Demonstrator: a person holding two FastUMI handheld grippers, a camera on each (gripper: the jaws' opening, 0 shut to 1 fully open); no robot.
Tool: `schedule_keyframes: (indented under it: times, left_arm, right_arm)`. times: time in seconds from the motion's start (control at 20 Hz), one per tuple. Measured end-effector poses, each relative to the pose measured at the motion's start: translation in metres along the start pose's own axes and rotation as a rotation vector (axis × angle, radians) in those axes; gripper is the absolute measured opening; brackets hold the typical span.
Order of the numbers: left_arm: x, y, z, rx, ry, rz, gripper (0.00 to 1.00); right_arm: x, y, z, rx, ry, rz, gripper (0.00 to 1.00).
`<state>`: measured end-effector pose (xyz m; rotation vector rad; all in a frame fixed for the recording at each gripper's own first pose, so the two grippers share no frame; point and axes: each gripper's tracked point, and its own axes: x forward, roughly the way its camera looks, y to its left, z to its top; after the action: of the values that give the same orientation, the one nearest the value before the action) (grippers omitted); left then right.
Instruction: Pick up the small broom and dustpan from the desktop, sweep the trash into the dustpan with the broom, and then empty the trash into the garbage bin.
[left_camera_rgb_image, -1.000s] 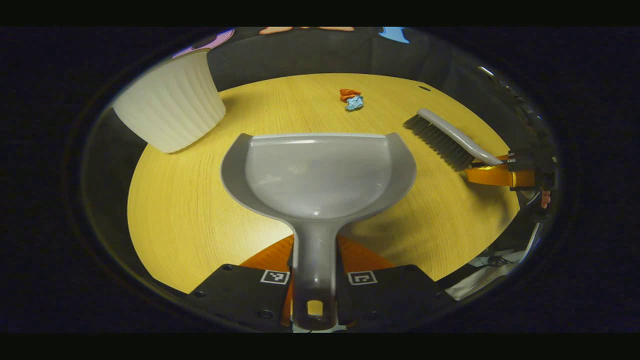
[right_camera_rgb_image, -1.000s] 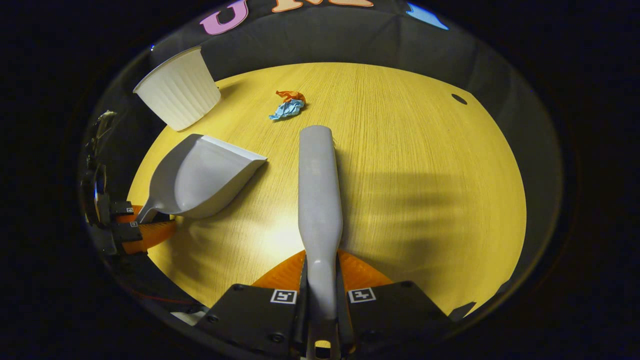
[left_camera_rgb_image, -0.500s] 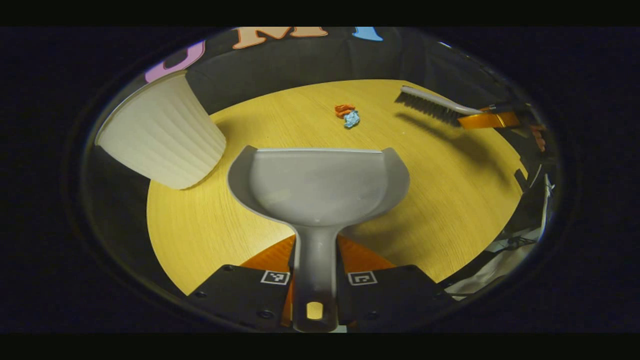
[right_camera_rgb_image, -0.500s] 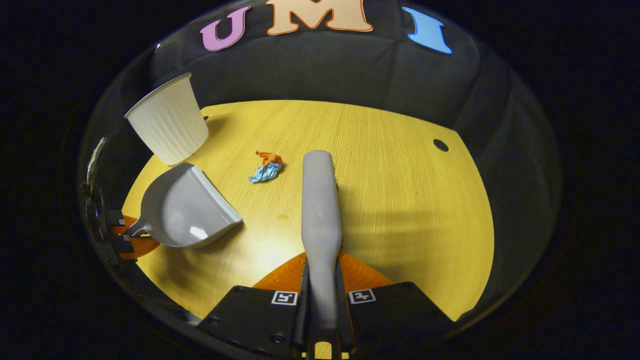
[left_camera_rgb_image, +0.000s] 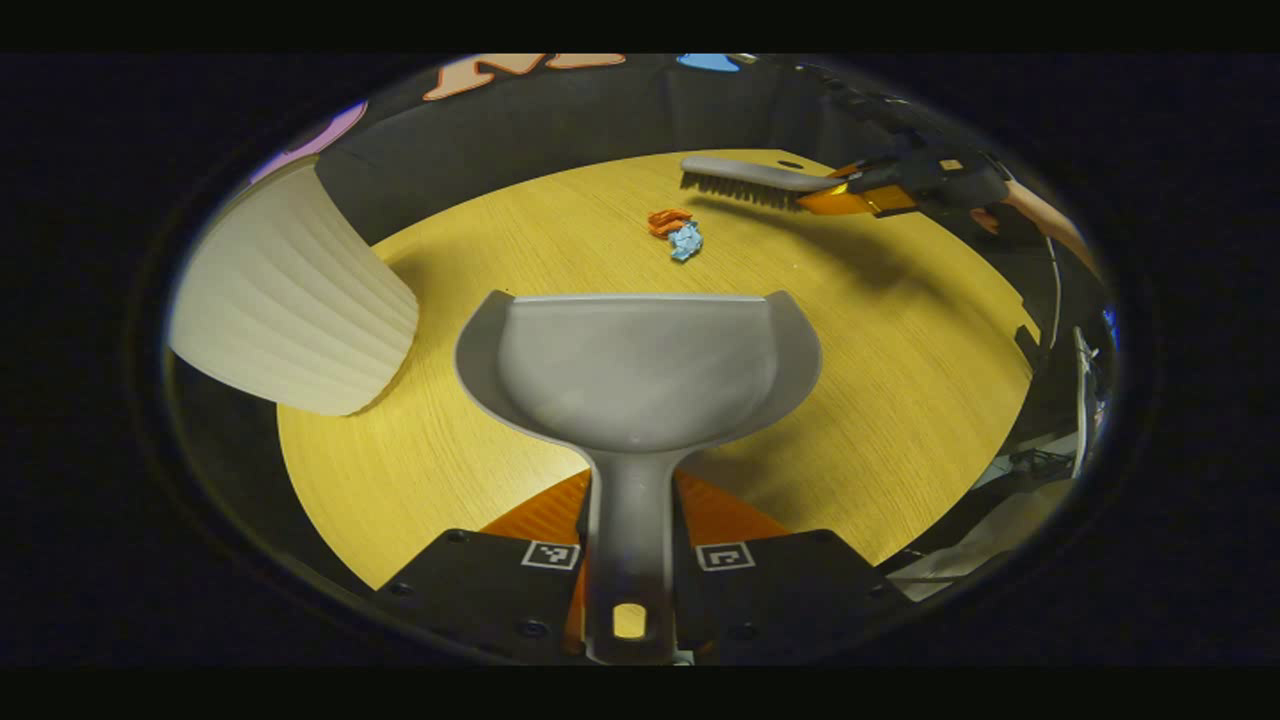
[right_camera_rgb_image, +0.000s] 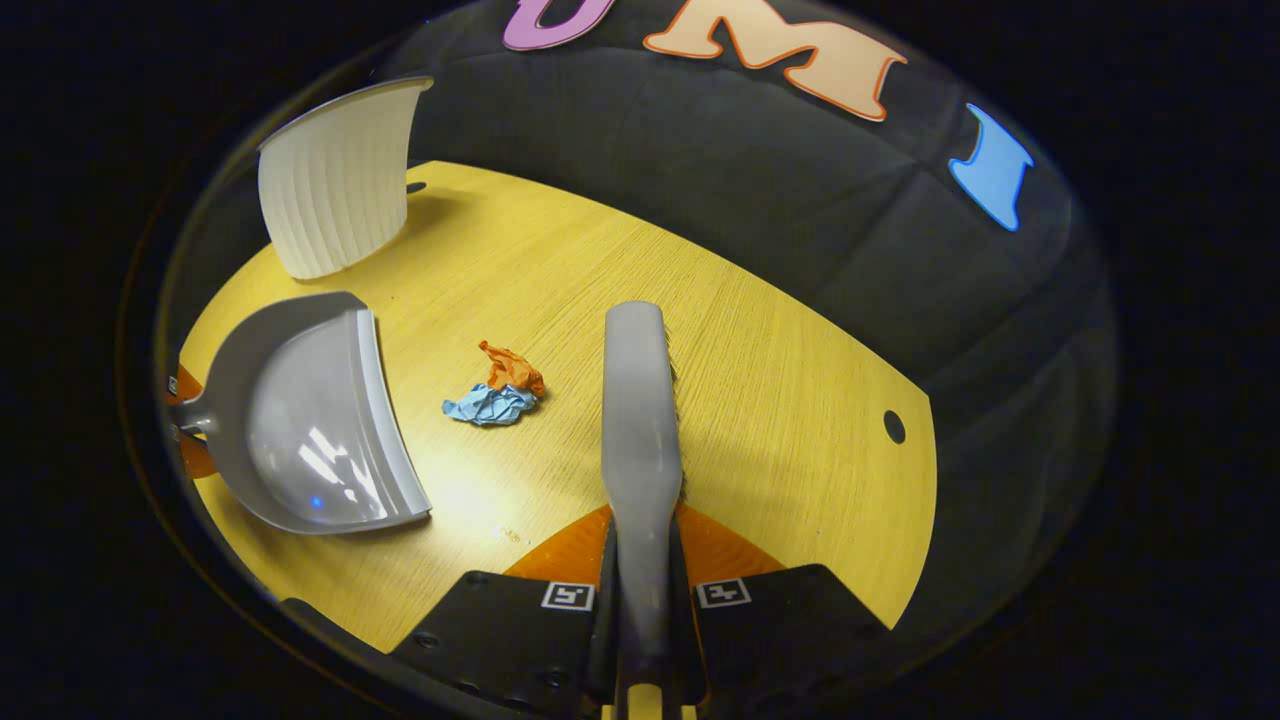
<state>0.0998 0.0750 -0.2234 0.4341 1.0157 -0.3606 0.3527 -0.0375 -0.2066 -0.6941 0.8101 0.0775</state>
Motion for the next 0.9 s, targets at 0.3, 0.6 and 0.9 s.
schedule_keyframes:
  times: [0.3,0.6,0.9]
  left_arm:
    - [0.001,0.002,-0.008,0.023,0.044,0.005,0.28]
    - [0.006,0.002,-0.016,0.002,0.055,0.013,0.28]
    - [0.012,0.000,-0.018,-0.066,-0.011,0.015,0.28]
  right_arm:
    - [0.011,0.056,0.001,-0.205,-0.014,0.150,0.22]
    - [-0.021,0.089,0.007,-0.373,-0.047,0.369,0.22]
    - [-0.054,0.049,0.037,-0.308,-0.083,0.442,0.22]
